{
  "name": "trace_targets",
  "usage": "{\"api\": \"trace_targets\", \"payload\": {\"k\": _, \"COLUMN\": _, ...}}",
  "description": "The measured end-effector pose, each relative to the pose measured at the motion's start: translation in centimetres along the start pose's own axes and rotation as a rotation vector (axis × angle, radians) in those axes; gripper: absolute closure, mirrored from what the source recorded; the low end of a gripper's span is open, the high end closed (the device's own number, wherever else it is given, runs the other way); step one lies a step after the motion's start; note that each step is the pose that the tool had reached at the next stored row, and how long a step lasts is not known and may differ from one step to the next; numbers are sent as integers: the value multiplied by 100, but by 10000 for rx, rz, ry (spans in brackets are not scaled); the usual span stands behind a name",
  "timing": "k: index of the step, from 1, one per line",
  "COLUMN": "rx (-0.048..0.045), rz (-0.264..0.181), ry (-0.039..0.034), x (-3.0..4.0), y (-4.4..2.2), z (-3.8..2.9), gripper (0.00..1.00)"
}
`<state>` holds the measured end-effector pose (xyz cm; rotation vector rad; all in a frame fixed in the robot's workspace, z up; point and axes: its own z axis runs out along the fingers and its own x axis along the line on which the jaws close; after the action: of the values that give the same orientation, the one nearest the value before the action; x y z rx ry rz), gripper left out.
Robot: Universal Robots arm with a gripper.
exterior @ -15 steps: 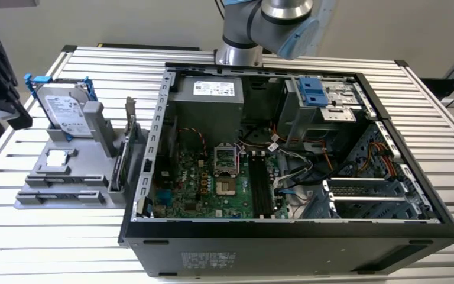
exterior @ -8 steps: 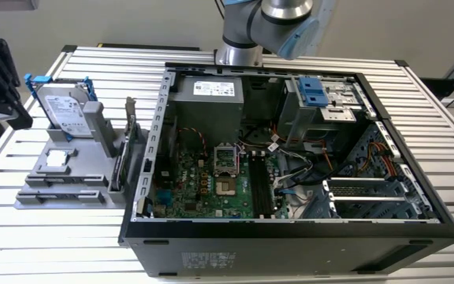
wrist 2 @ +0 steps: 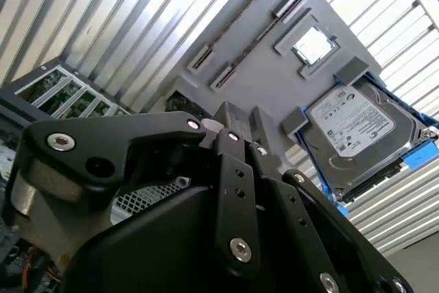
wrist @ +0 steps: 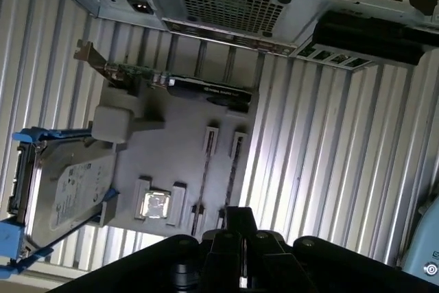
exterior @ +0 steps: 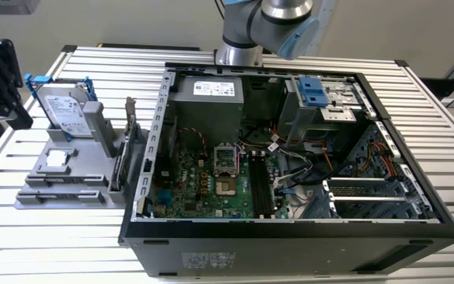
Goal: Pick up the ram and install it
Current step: 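Pick up the ram and move it above insertion slot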
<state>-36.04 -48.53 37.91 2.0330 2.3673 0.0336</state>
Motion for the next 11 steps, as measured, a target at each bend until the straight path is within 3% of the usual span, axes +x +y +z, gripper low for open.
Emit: {"api": "trace_targets", "payload": {"k": 11, "rx": 3, "rz": 1472, "ry": -44, "x": 0, "y": -1, "z": 2, "gripper": 100}}
